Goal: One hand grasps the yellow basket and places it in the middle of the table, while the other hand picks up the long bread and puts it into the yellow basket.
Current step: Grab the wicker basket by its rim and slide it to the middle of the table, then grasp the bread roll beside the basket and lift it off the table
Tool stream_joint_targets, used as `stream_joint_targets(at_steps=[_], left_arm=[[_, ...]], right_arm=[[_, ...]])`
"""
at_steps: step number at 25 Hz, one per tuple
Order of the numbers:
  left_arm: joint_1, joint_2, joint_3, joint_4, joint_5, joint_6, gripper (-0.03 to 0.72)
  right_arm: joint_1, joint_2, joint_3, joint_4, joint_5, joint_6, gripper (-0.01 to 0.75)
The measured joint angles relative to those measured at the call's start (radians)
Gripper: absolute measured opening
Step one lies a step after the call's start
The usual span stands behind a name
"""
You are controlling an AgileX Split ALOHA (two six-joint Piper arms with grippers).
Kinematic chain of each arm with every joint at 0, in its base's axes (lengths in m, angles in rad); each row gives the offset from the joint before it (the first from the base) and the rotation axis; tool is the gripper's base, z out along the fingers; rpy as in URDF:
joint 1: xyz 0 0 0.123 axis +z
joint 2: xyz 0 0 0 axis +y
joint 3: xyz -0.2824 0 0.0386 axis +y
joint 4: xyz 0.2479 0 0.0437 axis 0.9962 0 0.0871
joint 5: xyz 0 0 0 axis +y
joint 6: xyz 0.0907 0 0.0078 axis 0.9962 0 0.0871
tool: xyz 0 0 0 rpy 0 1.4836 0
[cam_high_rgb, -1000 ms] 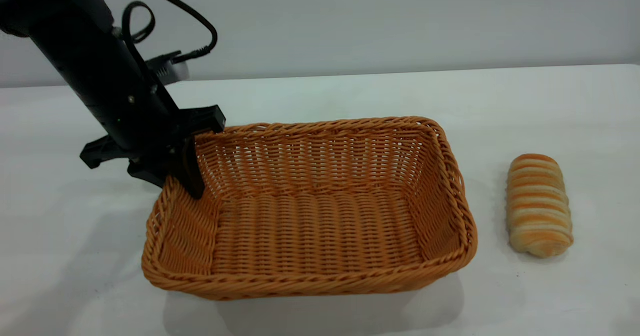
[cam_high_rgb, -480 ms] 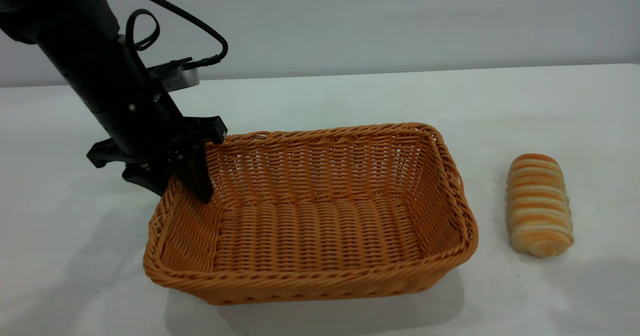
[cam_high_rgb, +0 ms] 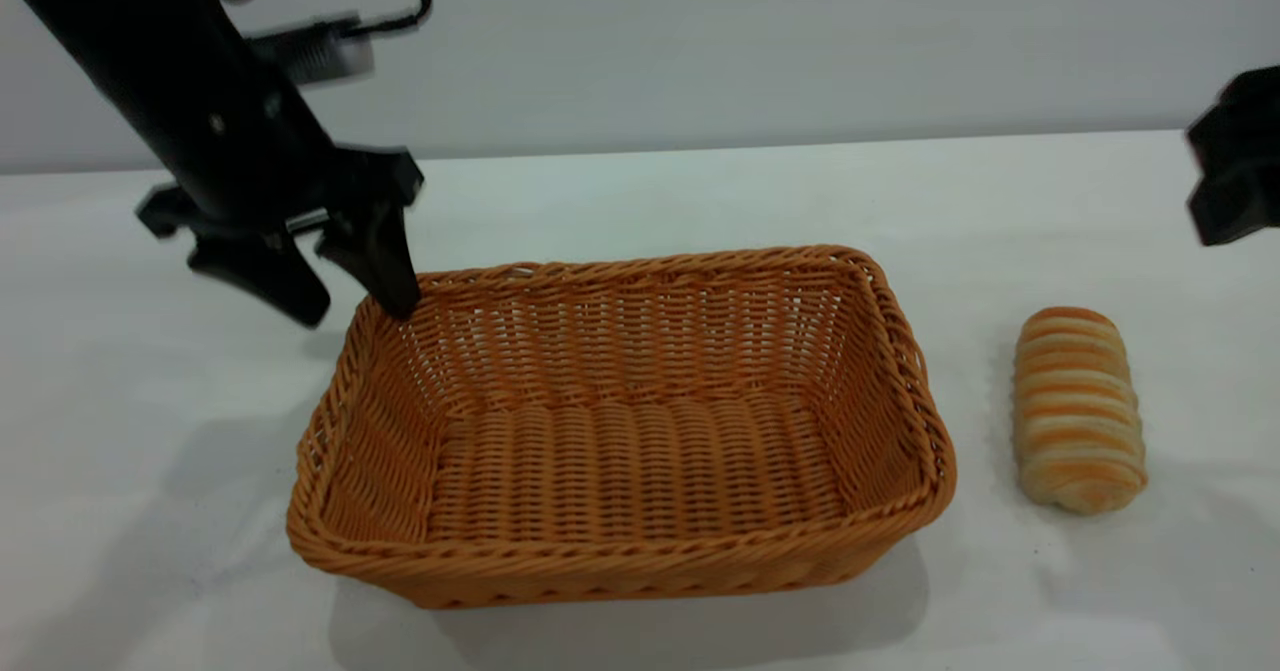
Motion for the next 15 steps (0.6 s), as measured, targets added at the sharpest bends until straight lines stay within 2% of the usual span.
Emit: stream_joint_targets(at_steps=[3,10,15], left_arm=[[0.0,-0.056,0.0,0.001,0.002,0.0,0.58],[0.0,-0.166,0.001,-0.003,0.005,0.0,0.572],[0.0,-0.214,0.001,-0.019,0.009,0.0,0.571]], right_arm=[[0.0,0.073,-0.053,0.021,0.02,0.025,0.608],[0.0,0.237,-0.211,0.083,0.143,0.067,0.598],[0.0,0.341,-0.285,0.116,0.153,0.067,0.592]])
